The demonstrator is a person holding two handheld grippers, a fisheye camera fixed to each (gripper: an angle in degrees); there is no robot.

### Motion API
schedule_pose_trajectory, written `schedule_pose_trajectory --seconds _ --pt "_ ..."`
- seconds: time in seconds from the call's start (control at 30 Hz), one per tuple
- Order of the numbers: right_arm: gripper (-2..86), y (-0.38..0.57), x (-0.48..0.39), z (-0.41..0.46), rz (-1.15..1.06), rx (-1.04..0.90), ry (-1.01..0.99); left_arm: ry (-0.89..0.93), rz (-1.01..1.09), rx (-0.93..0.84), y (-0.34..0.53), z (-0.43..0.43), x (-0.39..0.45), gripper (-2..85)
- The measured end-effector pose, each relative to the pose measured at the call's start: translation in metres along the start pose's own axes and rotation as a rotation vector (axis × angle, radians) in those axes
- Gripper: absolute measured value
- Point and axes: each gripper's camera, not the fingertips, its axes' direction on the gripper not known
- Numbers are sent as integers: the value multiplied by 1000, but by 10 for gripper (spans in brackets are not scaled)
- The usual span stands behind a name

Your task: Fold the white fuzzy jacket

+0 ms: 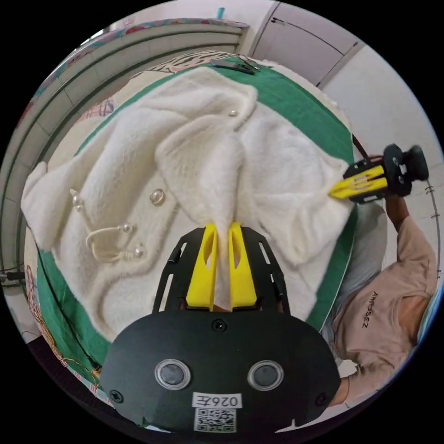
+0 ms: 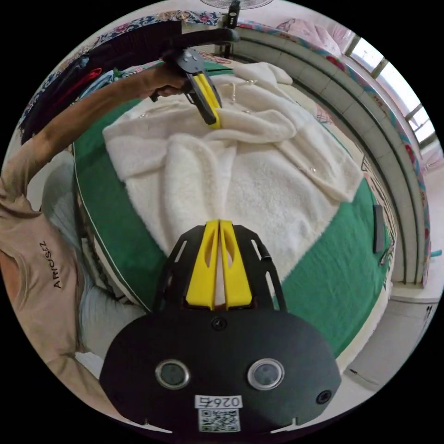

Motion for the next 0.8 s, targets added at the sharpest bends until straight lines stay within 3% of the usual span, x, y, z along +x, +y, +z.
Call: schedule_pose_trajectory --seconds 0.1,0.23,0.33,0.47,0.53,0.67,0.73,0.8 --pt "-4 33 28 -22 148 141 -7 68 -18 223 61 -55 22 37" --pt "84 55 40 -38 124 334 -333 287 -15 471 165 -104 54 36" --pt "142 39 17 -27 7 268 -341 526 48 399 208 -87 88 37" --pt "151 1 -14 13 -92 42 -92 833 -19 118 208 -18 101 41" --pt "101 -8 -13 30 -120 -82 -70 820 -84 27 183 13 109 43" --pt "47 19 45 -5 183 61 -88 770 15 115 126 5 135 49" --pt "58 43 73 -17 305 93 -109 650 34 59 95 7 145 75" --pt "72 65 91 -27 352 115 -140 644 79 2 86 5 151 95"
